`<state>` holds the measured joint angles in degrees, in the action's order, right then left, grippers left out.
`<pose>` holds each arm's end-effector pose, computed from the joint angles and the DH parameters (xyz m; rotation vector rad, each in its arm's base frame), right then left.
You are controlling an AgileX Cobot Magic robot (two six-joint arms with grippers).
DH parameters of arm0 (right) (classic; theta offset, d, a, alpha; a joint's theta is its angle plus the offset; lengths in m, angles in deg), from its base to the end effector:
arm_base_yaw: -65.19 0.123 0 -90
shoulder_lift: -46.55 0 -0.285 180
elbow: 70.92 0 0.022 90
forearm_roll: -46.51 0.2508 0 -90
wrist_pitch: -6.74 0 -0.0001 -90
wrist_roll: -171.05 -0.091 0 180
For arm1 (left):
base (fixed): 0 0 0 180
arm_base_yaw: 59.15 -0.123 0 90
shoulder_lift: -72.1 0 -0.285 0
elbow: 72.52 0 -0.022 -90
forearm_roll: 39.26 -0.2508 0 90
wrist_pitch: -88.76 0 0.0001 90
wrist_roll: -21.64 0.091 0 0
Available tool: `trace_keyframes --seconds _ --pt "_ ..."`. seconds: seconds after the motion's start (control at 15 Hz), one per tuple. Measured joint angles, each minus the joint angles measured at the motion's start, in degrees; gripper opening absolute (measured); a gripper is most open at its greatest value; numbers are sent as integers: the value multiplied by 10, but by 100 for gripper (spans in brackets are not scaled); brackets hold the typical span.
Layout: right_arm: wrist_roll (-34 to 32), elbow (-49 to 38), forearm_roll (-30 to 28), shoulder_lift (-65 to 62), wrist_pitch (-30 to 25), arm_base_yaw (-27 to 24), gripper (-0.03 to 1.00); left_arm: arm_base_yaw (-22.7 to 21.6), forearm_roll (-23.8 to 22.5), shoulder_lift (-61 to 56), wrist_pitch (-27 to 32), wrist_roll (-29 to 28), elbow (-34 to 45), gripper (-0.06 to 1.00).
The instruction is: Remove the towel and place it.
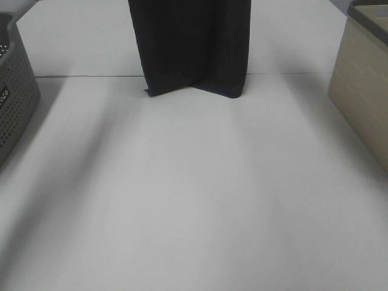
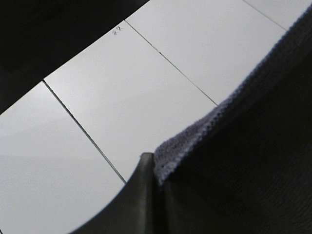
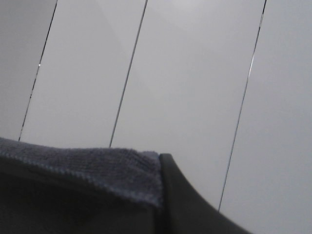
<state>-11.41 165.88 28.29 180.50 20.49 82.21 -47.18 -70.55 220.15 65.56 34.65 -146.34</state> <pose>0.4944 0.1584 0.4450 -0.3747 1.0552 0.0689 0.5336 -0.1321 0.4153 0.6020 0.7560 0.3890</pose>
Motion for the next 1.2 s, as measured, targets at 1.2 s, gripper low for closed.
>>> trace_keyframes --seconds 1.2 --pt "-16 10 128 -48 -474 7 2 35 258 -57 527 -78 -1 0"
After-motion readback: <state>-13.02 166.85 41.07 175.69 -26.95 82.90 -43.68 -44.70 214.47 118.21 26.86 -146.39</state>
